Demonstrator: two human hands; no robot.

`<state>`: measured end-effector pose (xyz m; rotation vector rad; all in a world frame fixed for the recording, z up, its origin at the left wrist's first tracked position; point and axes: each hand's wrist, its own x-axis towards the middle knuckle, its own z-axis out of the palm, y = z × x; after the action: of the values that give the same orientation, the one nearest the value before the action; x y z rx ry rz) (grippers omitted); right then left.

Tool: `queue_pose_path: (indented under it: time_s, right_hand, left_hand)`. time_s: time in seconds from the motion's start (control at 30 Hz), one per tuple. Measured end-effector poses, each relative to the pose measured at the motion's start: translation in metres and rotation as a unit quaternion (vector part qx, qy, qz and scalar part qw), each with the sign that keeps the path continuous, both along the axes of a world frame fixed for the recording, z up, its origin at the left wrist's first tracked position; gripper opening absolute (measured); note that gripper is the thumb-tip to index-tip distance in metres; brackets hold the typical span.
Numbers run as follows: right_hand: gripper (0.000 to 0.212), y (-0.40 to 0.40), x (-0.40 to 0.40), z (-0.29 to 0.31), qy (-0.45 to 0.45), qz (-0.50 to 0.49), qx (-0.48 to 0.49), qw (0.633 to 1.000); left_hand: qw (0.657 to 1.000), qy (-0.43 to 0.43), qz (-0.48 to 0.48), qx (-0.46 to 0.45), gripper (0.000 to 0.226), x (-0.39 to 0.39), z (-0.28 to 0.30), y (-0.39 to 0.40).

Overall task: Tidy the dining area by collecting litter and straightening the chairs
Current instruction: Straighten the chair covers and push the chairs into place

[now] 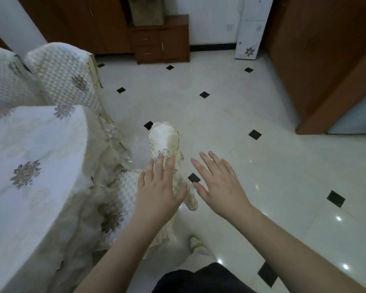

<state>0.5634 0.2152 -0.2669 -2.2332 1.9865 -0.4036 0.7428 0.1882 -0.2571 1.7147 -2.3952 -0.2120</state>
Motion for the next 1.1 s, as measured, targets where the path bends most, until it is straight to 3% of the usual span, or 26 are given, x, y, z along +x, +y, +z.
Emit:
queue_pose_path:
  time_s: [0.27,0.43,0.63,0.8,1.1]
  right_hand:
    - [0.059,-0.079,-0.025,-0.007,0.059,0.079,0.023,0.995]
    - [0.06,-0.127,-0.023,-0.013,0.044,0.131,0.022,0.99]
    - [0.065,-0.175,-0.005,-0.029,0.046,0.258,0.034,0.964]
    - [0.076,-0.224,0.011,-0.032,0.069,0.383,0.039,0.92]
    - [0.082,-0.266,0.018,-0.048,0.072,0.539,0.053,0.837]
  left_hand:
    - [0.996,-0.027,0.064,0.052,0.077,-0.019,-0.024,-0.05]
    - [0.993,-0.019,0.104,0.05,0.083,-0.012,-0.027,-0.079]
    - [0.976,-0.033,0.212,0.037,0.089,0.008,-0.026,-0.081]
    - [0.944,0.002,0.329,0.028,0.093,0.007,-0.021,-0.046]
    - [0.852,-0.066,0.512,0.094,0.103,-0.046,-0.05,0.02]
